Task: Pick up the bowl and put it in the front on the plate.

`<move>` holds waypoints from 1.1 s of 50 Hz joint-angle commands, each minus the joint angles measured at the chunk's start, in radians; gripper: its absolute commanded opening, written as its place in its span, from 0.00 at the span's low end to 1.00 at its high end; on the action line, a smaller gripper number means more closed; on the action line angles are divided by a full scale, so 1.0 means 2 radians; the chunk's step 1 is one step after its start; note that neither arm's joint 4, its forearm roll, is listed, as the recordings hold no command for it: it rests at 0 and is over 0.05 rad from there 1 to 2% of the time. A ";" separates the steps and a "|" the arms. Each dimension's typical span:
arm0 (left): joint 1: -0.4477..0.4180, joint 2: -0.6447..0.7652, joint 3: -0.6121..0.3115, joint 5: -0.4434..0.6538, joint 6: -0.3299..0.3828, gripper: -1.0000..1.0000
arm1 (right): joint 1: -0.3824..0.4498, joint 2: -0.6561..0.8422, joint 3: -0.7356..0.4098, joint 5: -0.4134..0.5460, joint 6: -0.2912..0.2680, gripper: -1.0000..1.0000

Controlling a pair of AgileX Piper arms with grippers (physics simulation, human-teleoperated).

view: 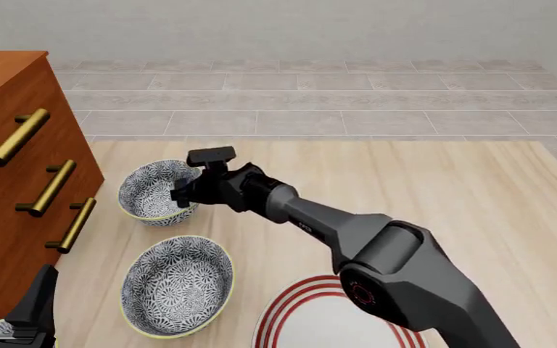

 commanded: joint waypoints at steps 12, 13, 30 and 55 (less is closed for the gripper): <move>0.000 0.000 0.000 0.000 0.000 1.00 | -0.002 0.007 -0.014 0.006 -0.004 0.00; 0.000 0.000 0.000 0.000 0.000 1.00 | -0.002 0.007 -0.015 0.007 -0.005 0.00; 0.000 0.000 0.000 0.000 0.000 1.00 | -0.005 0.018 -0.055 0.023 -0.012 0.00; 0.000 0.000 0.000 0.000 0.000 1.00 | -0.008 -0.019 -0.044 0.018 -0.012 0.00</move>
